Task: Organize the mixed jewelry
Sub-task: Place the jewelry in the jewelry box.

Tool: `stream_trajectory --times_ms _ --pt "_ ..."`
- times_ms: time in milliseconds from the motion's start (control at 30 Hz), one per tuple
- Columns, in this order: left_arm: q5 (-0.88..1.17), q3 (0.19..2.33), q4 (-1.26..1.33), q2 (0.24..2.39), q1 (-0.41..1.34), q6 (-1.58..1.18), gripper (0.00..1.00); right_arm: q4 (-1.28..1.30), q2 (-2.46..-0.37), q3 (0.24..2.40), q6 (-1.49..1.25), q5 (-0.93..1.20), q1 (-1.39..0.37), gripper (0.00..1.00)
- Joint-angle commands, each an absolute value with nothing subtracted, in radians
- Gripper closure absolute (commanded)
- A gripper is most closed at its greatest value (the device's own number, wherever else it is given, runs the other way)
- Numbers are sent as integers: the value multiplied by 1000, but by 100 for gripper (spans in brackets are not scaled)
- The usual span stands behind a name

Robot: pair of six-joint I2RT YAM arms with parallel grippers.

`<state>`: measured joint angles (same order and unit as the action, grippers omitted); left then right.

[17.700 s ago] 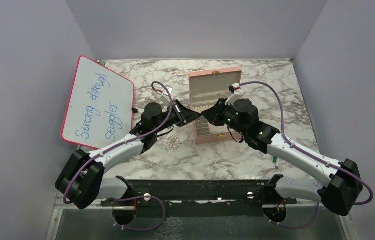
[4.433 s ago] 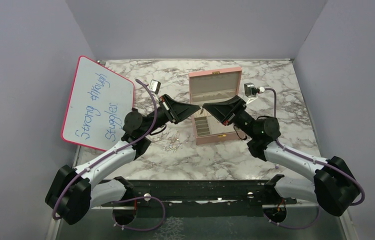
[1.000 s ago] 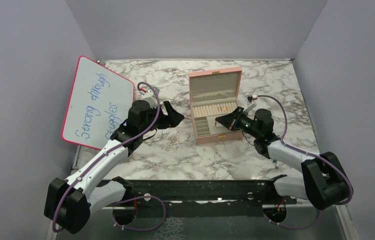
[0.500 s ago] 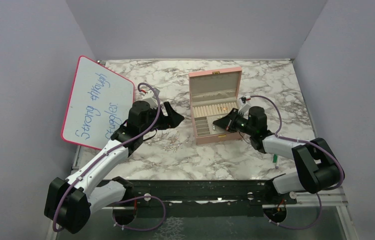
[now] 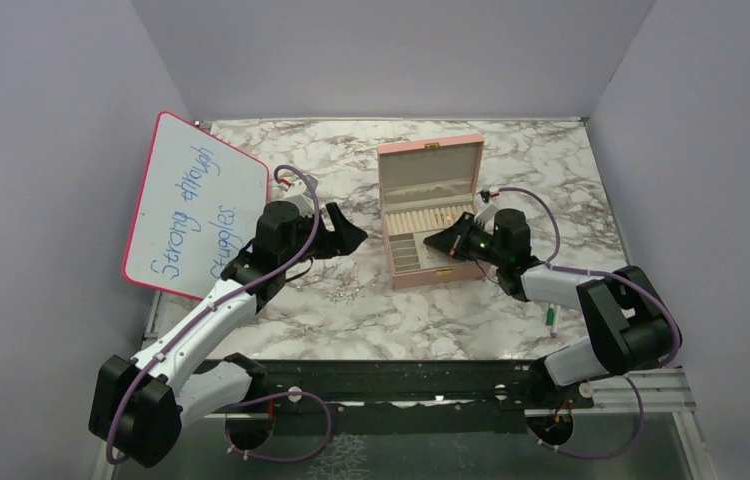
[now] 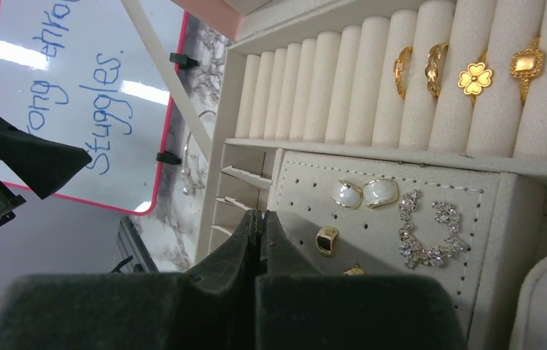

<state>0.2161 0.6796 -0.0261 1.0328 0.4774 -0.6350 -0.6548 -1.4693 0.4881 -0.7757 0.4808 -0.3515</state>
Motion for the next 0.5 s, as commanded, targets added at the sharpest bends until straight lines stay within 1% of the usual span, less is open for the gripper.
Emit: stream_trajectory --times_ms 0,467 --pt "215 681 -3 1038 469 -629 22 -731 -1480 507 -799 433 -347 99" --pt "227 681 -4 1044 462 -630 22 -765 -1515 523 -801 411 -347 99"
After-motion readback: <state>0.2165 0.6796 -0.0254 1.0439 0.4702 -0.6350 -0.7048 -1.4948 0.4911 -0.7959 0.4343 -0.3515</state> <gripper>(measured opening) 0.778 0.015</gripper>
